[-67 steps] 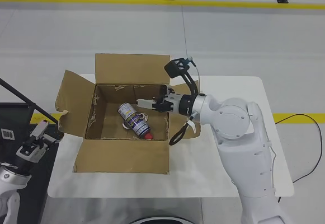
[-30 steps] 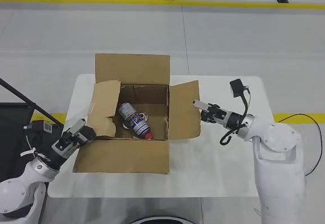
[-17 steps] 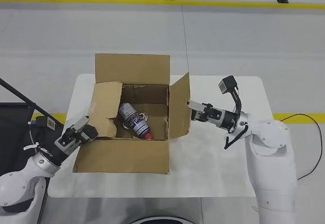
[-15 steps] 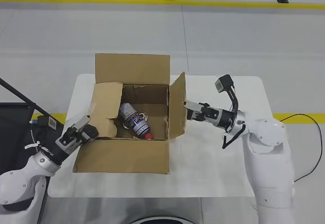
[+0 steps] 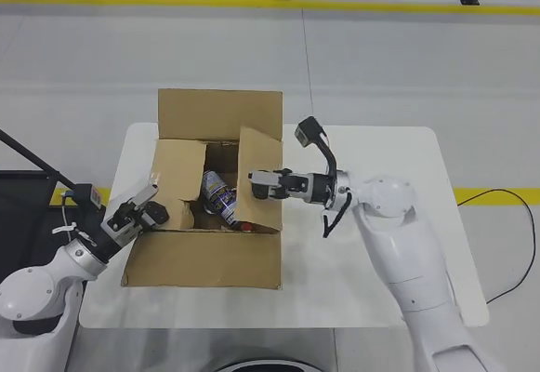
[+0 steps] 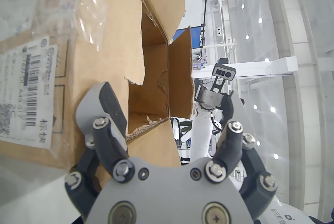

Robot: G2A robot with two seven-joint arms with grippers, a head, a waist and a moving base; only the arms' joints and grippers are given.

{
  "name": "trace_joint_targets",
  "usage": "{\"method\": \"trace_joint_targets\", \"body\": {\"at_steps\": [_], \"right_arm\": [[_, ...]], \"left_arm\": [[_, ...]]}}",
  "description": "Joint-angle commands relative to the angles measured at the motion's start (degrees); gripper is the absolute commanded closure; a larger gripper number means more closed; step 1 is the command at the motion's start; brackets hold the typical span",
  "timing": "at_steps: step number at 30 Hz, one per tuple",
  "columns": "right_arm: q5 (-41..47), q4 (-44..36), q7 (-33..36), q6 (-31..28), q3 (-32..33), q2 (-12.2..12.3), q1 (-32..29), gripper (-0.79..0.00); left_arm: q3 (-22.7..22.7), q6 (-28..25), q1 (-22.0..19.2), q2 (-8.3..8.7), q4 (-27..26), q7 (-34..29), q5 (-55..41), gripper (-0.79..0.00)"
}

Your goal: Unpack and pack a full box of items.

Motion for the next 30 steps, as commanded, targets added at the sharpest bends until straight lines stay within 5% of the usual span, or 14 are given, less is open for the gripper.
{"method": "trace_joint_targets", "body": {"at_steps": [1,30], "right_arm": [[-0.71,1.7,-0.3,-0.2,-1.62,-0.21,1.15,-0.785],[-8.22,5.71,-3.21,0.12,-10.55,-0.87,7.38,-0.785]], "left_arm": [[0.15,-0.12,-0.13,0.02,0.27,0.02,-0.15,-0.785],[-3.28,-2.23,0.25,0.5,1.12,-2.36,-7.53,-0.785]]}}
